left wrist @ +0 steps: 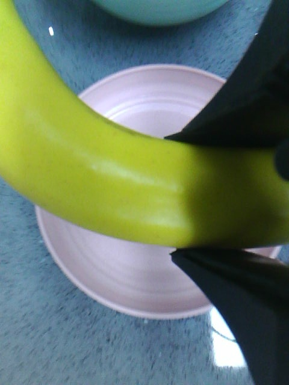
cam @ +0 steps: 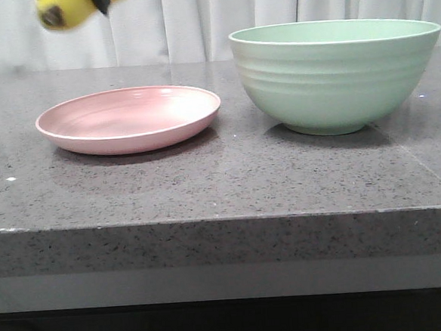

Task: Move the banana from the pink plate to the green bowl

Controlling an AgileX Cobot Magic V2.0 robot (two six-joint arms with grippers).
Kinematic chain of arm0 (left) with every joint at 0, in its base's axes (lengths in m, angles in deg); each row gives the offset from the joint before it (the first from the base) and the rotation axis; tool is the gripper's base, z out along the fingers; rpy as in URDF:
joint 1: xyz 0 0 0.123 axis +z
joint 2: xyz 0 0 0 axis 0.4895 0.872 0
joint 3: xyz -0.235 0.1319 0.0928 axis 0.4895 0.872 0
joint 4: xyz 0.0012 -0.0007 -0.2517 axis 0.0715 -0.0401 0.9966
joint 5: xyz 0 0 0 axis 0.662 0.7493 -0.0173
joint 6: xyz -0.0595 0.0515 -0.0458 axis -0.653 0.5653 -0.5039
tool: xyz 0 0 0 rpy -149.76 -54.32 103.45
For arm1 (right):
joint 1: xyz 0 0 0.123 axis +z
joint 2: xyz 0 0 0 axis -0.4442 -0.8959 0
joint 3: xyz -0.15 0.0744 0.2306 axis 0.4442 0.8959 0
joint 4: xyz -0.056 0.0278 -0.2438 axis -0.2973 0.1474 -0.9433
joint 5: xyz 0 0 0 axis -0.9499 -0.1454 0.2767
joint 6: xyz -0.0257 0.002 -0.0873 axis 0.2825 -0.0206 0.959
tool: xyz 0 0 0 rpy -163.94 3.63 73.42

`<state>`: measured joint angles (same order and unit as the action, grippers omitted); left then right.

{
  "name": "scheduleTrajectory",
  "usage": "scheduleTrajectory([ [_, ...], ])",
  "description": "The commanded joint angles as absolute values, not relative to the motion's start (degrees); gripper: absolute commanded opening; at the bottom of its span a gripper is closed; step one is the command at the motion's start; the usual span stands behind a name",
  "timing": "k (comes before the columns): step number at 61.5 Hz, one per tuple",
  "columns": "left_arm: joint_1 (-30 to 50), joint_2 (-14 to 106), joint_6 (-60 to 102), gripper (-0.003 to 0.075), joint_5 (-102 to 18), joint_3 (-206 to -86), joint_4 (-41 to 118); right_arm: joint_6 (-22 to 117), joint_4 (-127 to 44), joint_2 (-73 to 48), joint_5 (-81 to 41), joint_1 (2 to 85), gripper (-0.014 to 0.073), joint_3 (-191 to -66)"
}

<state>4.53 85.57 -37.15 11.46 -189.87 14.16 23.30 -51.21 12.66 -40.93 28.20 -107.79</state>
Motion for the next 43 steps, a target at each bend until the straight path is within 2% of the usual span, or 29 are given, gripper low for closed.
scheduleTrajectory([
  [1, 5.84, 77.77, -30.9, 0.0176, 5.19, -187.39, 20.07, 23.85, -50.99, 12.19, -36.53, 28.21, 0.0633, -109.32],
  [23, 14.03, 60.66, -2.42, 0.0176, -2.17, -164.25, 49.82, 23.85, -50.99, 12.19, -36.98, 28.21, 0.0633, -109.32],
  [43, 14.27, 55.67, 25.37, 0.0176, 0.17, -152.11, 72.88, 23.85, -49.68, 12.19, -38.02, 28.21, 0.0633, -109.32],
])
